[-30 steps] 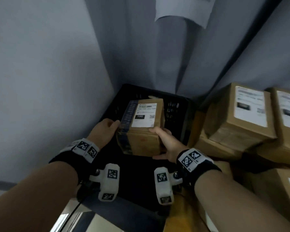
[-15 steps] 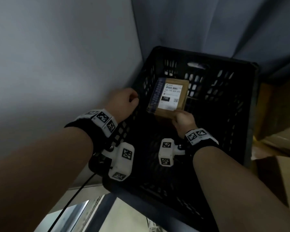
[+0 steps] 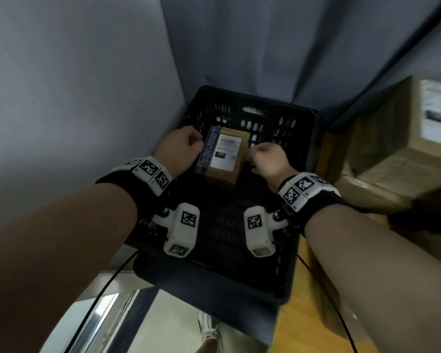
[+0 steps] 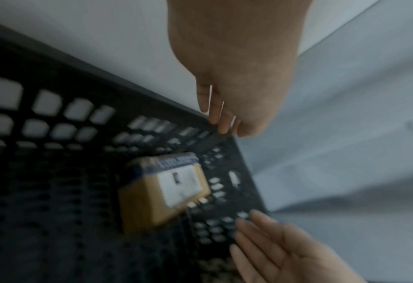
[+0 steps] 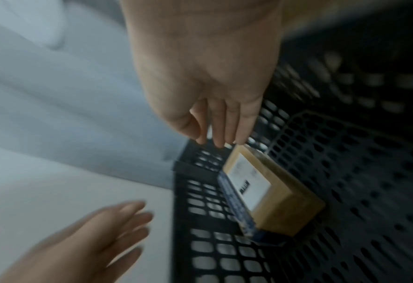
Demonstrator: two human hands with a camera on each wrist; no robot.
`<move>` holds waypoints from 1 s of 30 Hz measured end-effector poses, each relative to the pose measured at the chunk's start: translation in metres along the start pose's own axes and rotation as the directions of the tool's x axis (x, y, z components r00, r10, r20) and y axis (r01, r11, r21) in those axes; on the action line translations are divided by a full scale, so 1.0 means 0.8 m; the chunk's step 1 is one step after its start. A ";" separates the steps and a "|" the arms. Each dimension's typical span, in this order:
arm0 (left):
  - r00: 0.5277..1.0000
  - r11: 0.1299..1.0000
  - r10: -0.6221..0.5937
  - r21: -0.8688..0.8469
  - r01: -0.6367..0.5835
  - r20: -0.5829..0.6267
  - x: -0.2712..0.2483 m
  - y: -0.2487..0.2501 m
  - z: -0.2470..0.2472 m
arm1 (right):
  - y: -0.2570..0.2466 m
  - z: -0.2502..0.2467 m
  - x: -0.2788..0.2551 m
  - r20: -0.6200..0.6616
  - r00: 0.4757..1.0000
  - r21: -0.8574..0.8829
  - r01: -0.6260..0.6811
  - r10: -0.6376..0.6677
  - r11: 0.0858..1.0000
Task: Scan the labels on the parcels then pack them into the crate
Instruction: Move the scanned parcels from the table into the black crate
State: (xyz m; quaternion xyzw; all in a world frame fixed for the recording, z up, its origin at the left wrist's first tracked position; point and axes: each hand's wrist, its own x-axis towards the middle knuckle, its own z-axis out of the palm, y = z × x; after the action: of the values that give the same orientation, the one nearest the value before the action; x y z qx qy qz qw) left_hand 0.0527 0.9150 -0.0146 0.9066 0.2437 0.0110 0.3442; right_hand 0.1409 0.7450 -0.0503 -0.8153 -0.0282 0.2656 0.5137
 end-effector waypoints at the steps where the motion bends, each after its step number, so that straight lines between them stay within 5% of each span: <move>1: 1.000 0.999 0.013 -0.034 -0.013 0.001 -0.009 0.020 0.000 | -0.010 -0.016 -0.018 0.002 0.999 0.002 0.035 -0.035 0.999; 9: 0.992 0.959 0.125 -0.255 -0.124 -0.010 -0.086 0.184 0.013 | -0.057 -0.189 -0.157 -0.125 0.965 -0.032 0.228 -0.230 0.973; 16: 0.980 0.930 0.133 -0.361 -0.072 0.148 -0.140 0.286 0.080 | -0.006 -0.352 -0.220 -0.363 0.887 -0.352 0.154 -0.286 0.923; 21: 0.922 0.940 0.064 -0.334 0.072 0.381 -0.181 0.328 0.157 | 0.073 -0.423 -0.251 -0.402 0.908 -0.475 -0.101 -0.114 0.874; 25: 0.862 0.942 0.002 -0.290 0.168 0.508 -0.209 0.344 0.211 | 0.130 -0.451 -0.268 -0.299 0.941 -0.331 -0.256 0.157 0.908; 30: 0.778 0.911 -0.074 -0.276 0.308 0.625 -0.239 0.341 0.255 | 0.167 -0.442 -0.287 -0.123 0.907 -0.090 -0.416 0.404 0.905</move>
State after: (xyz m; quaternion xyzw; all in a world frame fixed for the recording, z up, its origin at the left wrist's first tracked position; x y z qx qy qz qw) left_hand 0.0408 0.5267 0.0298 0.7530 0.2076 -0.2679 0.5640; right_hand 0.0772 0.3179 0.0460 -0.8433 0.1547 0.3240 0.3999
